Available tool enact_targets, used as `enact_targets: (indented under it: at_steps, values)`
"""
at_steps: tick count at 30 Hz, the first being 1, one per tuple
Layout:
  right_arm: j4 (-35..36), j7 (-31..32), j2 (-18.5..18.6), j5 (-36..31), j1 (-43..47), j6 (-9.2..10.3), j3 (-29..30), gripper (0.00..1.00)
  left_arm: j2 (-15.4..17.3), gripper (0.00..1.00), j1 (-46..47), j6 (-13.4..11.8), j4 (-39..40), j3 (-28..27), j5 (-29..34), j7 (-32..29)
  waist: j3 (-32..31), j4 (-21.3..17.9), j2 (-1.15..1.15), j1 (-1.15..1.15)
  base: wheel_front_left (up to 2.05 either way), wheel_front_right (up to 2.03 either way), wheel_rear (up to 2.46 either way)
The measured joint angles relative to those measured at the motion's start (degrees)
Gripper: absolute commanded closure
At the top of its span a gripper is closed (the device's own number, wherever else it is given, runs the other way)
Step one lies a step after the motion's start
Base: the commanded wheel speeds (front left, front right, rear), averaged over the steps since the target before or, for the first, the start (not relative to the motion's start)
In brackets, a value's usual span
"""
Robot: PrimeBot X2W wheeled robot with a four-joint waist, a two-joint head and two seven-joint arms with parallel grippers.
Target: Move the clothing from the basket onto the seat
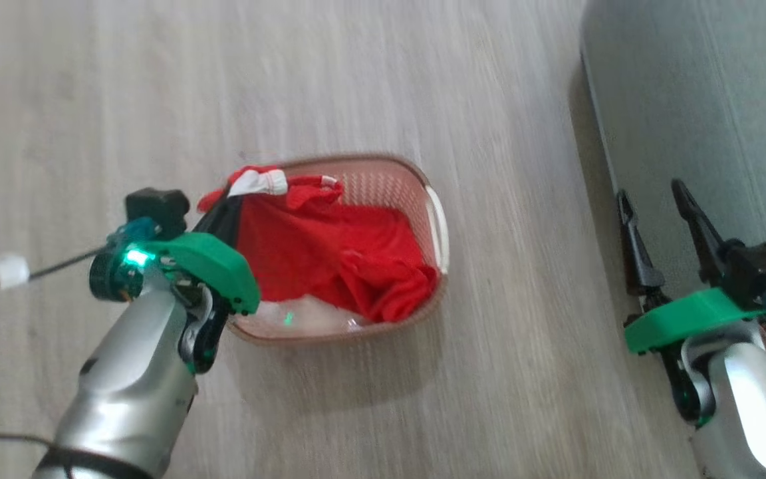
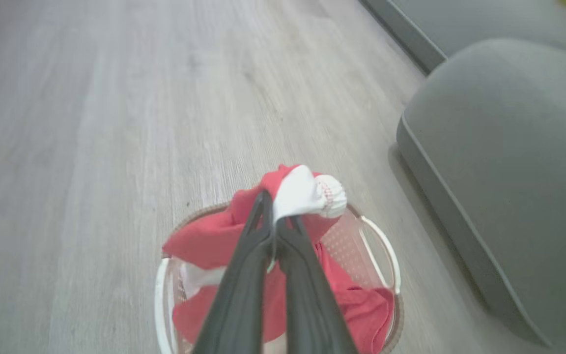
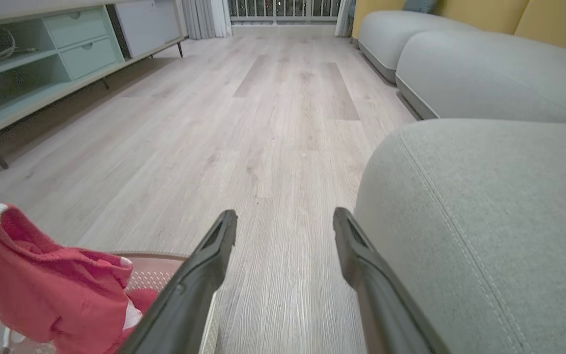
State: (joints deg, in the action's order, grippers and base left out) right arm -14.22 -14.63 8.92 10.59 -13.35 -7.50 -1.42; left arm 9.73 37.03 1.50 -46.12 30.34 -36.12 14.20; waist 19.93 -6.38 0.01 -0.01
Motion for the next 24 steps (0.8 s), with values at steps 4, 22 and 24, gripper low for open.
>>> enact_targets:
  at_steps: [4,22,24]
  values:
    - [-0.65,0.00,0.47,-0.41,1.43,0.00,0.57,0.00,0.38,1.00,-7.15,-2.91,11.09,-6.20,1.57,0.01,-4.95,2.43,0.00,0.00,0.00,0.00,0.00]
    - [-4.21,0.00,2.58,-3.56,6.98,0.00,0.63,0.00,-1.07,1.00,-22.56,-4.63,25.01,-18.86,8.95,0.08,-17.01,6.24,0.00,0.00,0.00,0.00,0.00]
    - [-4.46,0.00,2.61,-3.55,6.99,0.00,0.41,0.00,-1.33,1.00,-23.30,-4.12,24.92,-19.35,9.58,0.08,-17.36,6.05,0.00,0.00,0.00,0.00,0.00]
